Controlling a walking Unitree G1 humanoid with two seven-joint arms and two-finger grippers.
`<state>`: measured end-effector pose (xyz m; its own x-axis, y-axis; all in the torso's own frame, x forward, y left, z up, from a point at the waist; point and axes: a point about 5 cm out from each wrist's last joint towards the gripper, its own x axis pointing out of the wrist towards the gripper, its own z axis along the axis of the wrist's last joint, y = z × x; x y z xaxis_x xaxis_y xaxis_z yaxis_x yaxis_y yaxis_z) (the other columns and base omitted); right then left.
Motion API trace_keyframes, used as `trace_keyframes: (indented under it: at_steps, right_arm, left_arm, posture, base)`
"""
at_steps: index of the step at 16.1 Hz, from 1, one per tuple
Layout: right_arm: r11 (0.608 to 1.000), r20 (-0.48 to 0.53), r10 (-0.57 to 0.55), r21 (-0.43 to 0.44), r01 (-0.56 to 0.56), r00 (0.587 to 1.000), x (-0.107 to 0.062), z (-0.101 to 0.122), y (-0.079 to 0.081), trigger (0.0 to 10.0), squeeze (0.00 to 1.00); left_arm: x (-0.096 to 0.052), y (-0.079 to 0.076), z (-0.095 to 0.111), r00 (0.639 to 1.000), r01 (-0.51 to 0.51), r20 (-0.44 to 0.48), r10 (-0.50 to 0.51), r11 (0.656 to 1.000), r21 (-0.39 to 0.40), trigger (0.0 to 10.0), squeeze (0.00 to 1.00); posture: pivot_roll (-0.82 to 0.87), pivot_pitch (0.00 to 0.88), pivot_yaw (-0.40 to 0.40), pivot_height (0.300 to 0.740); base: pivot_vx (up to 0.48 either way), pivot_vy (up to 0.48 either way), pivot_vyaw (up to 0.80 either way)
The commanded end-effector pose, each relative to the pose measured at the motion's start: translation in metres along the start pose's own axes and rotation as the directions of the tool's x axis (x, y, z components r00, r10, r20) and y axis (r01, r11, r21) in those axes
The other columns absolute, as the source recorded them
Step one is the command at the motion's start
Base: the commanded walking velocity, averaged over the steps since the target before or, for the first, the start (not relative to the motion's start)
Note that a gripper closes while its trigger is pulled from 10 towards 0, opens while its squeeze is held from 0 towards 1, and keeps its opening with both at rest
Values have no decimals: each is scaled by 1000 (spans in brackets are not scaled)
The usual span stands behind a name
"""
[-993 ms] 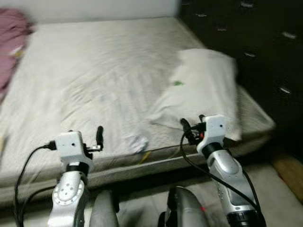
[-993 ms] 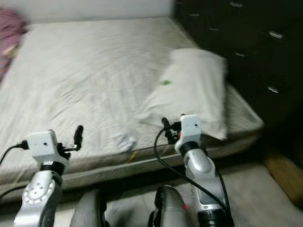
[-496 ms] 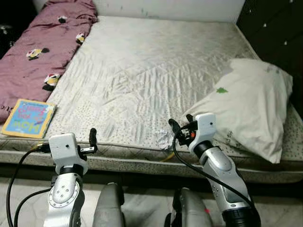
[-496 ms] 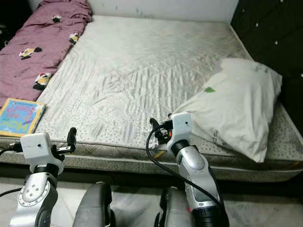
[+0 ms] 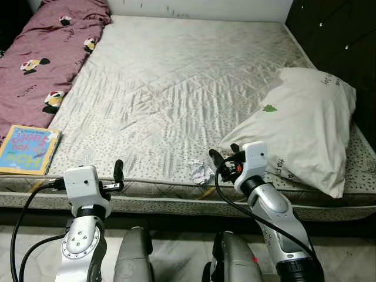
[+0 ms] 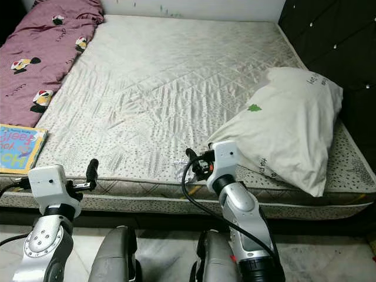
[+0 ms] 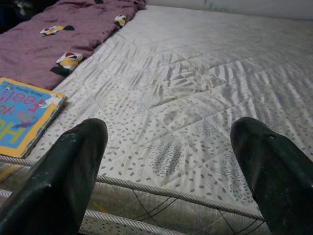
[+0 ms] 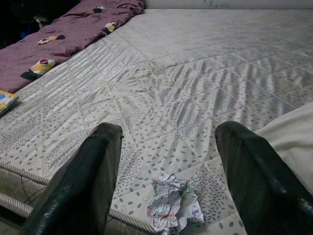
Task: Clean up the room
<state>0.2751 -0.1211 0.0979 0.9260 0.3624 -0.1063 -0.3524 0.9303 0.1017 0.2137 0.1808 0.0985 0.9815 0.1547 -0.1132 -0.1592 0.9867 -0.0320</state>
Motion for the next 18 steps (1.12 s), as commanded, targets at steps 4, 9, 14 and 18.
trace_keyframes:
  at_steps: [4, 9, 14, 18]
  right_arm:
    - [1000, 4, 21, -4, -21, 1000, 0, 2, 1, 10000, 0]
    - [995, 11, 78, -63, -77, 997, 2, 4, 9, 10000, 0]
    - [987, 16, 118, -115, -115, 993, 6, 7, 15, 10000, 0]
    - [986, 7, 123, -114, -122, 992, 7, 6, 15, 10000, 0]
  left_arm:
    - [0, 1, 5, 1000, -14, 18, 14, 1000, -2, 10000, 0]
    - [4, 8, 8, 998, -56, 30, 57, 998, -16, 10000, 0]
    - [4, 9, 9, 998, -55, 37, 55, 998, -24, 10000, 0]
    - [4, 7, 9, 998, -39, 39, 40, 999, -33, 10000, 0]
  posture:
    - [26, 75, -42, 569]
    - [27, 72, -45, 534]
    - [32, 68, -53, 534]
    - [31, 67, -56, 534]
  base:
    - [0, 0, 0]
    - [0, 0, 0]
    - [0, 0, 103]
    - [0, 0, 0]
